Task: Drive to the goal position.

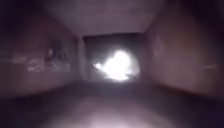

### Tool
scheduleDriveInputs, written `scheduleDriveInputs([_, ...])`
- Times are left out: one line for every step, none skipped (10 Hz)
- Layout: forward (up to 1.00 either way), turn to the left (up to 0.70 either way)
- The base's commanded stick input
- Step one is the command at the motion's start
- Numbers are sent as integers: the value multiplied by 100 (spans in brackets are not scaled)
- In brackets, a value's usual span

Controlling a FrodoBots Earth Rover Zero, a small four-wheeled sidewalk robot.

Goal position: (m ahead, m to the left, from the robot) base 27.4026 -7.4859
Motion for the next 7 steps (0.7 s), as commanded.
scheduleDriveInputs([100,4])
scheduleDriveInputs([100,3])
scheduleDriveInputs([100,1])
scheduleDriveInputs([100,0])
scheduleDriveInputs([100,0])
scheduleDriveInputs([100,-3])
scheduleDriveInputs([100,-8])
